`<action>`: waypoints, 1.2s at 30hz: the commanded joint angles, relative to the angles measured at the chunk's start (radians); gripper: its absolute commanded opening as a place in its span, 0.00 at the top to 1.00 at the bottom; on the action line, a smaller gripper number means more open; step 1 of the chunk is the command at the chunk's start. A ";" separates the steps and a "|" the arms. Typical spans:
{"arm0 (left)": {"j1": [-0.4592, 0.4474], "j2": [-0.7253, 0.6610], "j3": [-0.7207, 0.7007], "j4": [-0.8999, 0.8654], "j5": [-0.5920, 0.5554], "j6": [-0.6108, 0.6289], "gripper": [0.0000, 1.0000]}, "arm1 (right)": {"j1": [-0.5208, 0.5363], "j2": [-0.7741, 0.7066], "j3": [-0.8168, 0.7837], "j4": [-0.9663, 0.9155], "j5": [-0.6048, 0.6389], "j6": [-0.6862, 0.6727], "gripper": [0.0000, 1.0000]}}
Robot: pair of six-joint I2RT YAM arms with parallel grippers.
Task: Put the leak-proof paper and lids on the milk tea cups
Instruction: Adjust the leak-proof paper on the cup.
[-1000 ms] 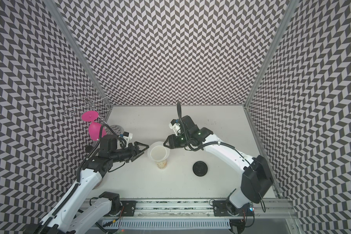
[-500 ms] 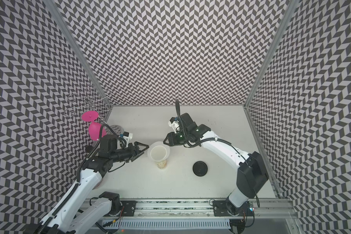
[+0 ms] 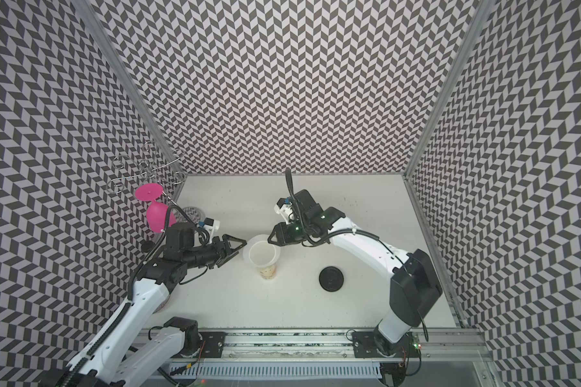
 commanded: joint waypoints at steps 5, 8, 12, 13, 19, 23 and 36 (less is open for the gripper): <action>-0.003 -0.004 0.013 0.011 0.007 0.004 0.32 | 0.013 0.004 0.009 0.017 -0.008 -0.009 0.60; -0.004 -0.005 0.014 0.011 0.007 0.004 0.32 | 0.012 -0.002 0.009 0.014 0.028 -0.005 0.58; -0.003 -0.006 0.018 0.005 0.009 0.006 0.33 | 0.008 -0.019 0.030 0.011 0.071 -0.001 0.55; -0.003 -0.007 0.020 -0.001 0.009 0.009 0.34 | 0.005 -0.022 0.034 0.008 0.078 -0.002 0.54; -0.002 -0.033 0.048 -0.110 -0.015 0.049 0.38 | -0.017 -0.045 0.025 -0.011 0.099 -0.016 0.54; -0.007 -0.027 0.056 -0.130 -0.006 0.057 0.43 | -0.022 -0.058 0.007 -0.006 0.096 -0.017 0.54; -0.057 -0.005 0.081 -0.127 -0.028 0.054 0.54 | -0.028 -0.076 -0.007 -0.003 0.097 -0.009 0.54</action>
